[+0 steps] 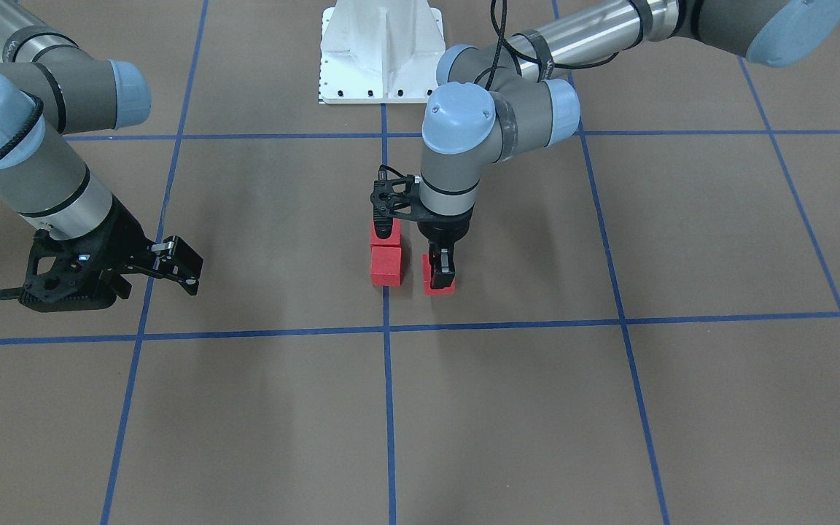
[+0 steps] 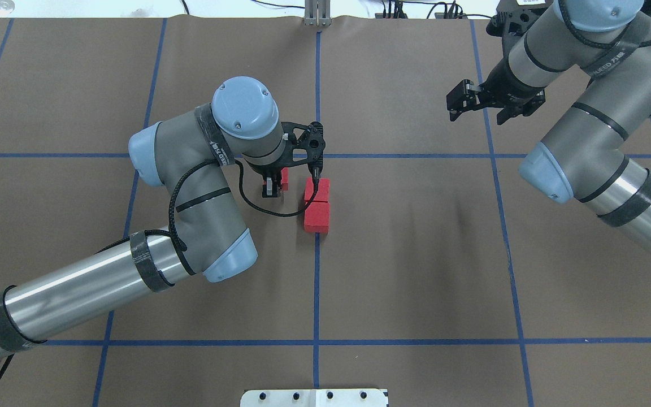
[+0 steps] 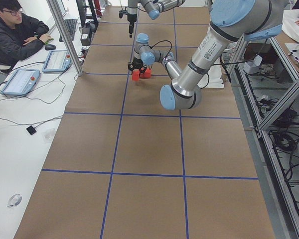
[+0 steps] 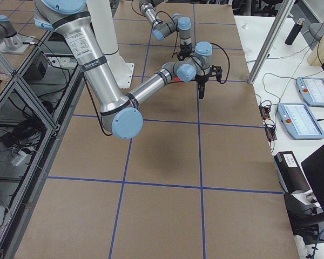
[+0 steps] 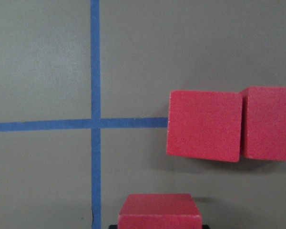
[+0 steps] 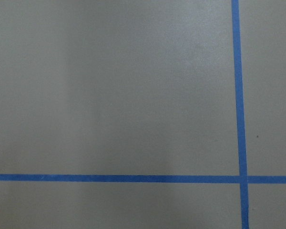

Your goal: Form red blocks into L shape at center

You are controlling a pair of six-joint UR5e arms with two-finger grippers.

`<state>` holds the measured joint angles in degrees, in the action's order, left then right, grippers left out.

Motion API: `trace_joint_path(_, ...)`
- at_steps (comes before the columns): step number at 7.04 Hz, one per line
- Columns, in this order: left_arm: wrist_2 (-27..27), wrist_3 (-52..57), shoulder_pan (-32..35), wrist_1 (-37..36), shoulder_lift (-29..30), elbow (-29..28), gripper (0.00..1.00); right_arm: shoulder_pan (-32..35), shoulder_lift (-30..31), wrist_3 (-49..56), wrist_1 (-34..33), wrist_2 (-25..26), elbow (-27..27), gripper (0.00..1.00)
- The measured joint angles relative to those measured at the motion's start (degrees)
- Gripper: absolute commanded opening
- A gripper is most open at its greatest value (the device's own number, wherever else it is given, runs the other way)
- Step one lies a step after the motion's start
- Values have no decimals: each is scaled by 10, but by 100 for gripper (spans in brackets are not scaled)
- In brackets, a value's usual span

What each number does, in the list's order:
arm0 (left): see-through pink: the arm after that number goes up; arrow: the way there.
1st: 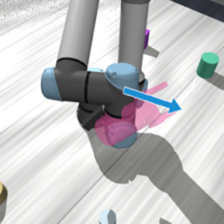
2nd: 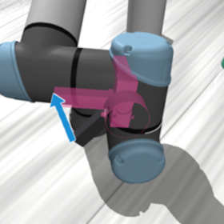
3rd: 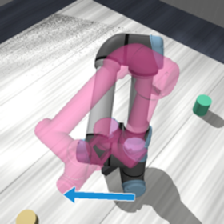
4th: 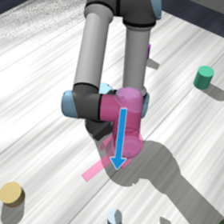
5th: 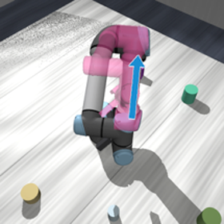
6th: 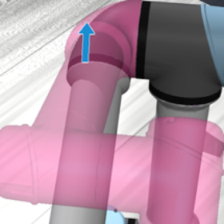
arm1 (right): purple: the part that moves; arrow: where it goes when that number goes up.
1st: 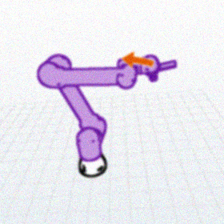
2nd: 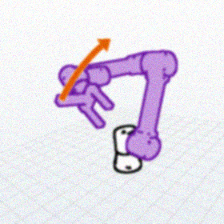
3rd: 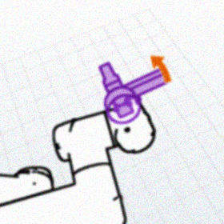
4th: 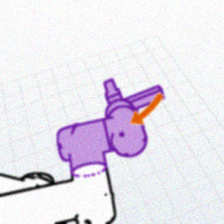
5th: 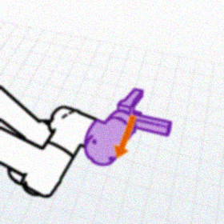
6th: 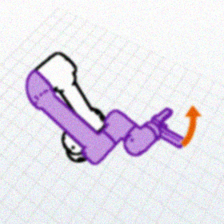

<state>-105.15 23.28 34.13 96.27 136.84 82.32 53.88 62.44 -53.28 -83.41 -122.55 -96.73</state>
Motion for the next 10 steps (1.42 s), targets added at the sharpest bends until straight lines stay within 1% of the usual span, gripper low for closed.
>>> trace_joint_path(1, -4, -4, 0, -14, 3, 0, 0, 0, 0, 0, 0, 0, -1, 99)
trace_joint_path(3, -6, -17, -2, -21, 7, -4, 0, 0, 1, -1, 0, -1, -3, 99)
trace_joint_path(6, -7, -26, -8, -18, 47, -50, 0, 0, 2, -1, -1, -1, -3, 99)
trace_joint_path(10, -7, -18, -9, -17, 52, -57, 0, 0, 2, -1, -1, -1, -3, 99)
